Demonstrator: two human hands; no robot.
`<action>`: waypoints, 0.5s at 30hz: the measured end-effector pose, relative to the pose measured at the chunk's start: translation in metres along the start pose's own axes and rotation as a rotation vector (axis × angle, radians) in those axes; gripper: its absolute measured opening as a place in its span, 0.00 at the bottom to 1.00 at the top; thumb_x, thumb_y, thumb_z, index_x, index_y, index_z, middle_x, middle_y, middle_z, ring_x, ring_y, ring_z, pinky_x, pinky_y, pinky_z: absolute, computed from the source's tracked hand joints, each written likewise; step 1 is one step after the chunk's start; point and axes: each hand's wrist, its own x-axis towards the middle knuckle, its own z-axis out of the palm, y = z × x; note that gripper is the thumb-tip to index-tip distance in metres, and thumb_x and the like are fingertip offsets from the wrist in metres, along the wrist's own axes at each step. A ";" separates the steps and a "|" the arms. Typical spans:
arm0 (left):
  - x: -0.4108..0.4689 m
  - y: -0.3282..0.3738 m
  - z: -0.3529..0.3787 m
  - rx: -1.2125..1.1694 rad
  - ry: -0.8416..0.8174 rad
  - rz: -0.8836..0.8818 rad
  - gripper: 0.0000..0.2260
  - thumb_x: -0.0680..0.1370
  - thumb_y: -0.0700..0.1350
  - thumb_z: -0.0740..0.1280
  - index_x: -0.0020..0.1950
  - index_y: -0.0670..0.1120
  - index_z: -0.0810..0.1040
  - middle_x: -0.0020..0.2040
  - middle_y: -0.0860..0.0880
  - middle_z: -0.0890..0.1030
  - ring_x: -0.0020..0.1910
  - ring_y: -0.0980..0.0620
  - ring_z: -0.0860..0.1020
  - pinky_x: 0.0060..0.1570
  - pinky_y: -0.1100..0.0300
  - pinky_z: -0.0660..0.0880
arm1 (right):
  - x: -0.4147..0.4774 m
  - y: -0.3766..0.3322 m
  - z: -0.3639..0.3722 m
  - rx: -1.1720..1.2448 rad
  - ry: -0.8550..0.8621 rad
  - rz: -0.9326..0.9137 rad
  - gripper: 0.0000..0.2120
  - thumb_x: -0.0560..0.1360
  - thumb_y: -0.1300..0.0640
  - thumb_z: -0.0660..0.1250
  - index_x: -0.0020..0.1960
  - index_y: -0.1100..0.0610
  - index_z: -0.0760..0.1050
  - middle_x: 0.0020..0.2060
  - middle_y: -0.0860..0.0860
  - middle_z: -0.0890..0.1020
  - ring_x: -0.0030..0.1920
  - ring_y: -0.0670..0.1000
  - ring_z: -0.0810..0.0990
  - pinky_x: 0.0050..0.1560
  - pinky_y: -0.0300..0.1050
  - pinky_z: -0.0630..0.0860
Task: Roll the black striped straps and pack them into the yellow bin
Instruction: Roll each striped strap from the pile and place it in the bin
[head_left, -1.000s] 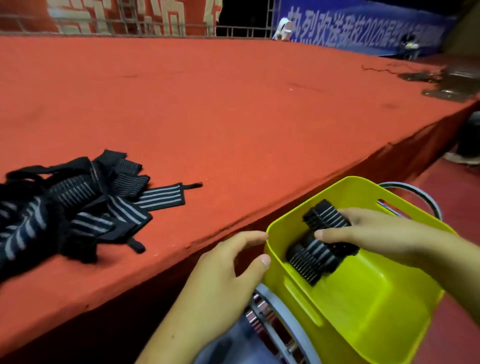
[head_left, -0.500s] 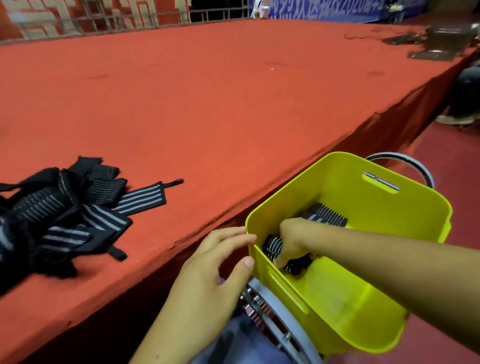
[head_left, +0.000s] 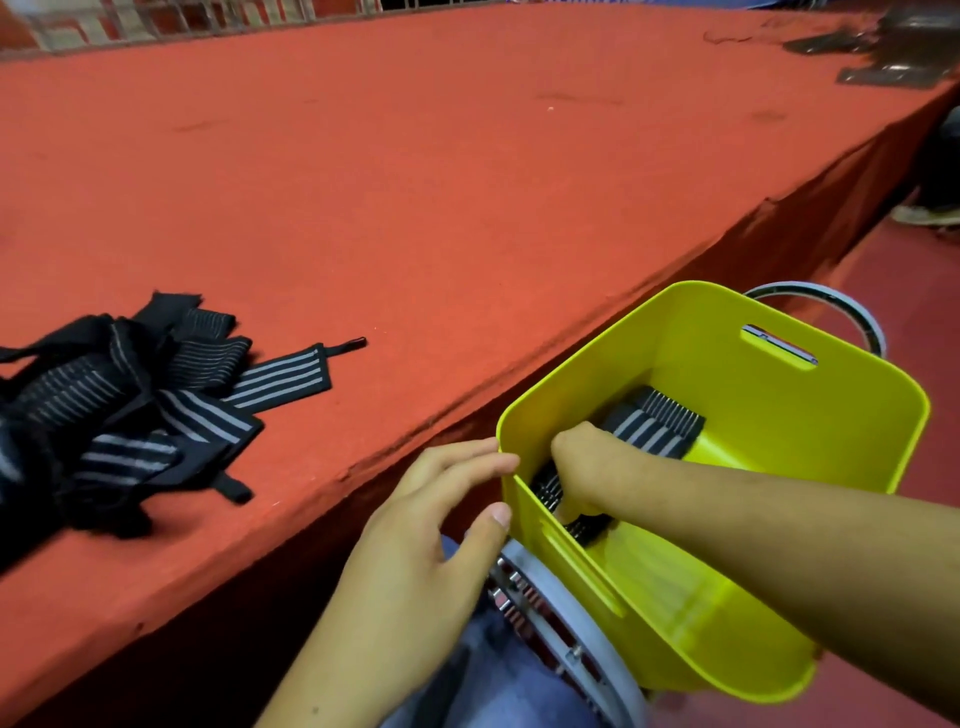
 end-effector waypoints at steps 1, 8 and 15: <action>0.000 -0.001 0.000 0.004 -0.002 -0.001 0.14 0.82 0.49 0.67 0.65 0.63 0.79 0.67 0.71 0.73 0.70 0.72 0.68 0.64 0.81 0.59 | 0.001 0.000 0.001 0.011 0.007 0.014 0.23 0.68 0.44 0.82 0.41 0.58 0.73 0.34 0.52 0.76 0.43 0.58 0.83 0.42 0.49 0.81; -0.002 -0.001 -0.002 0.001 -0.007 -0.004 0.15 0.82 0.47 0.67 0.65 0.64 0.78 0.68 0.71 0.72 0.71 0.71 0.67 0.66 0.79 0.59 | 0.003 0.009 0.002 0.077 0.038 0.043 0.27 0.64 0.41 0.84 0.49 0.57 0.77 0.47 0.56 0.85 0.48 0.58 0.86 0.49 0.51 0.84; -0.001 -0.001 0.000 -0.013 -0.031 0.006 0.15 0.83 0.48 0.66 0.67 0.64 0.77 0.68 0.71 0.70 0.71 0.73 0.65 0.64 0.81 0.58 | 0.000 0.012 0.004 0.115 0.082 0.039 0.25 0.65 0.41 0.83 0.46 0.56 0.76 0.46 0.55 0.85 0.48 0.58 0.85 0.49 0.50 0.83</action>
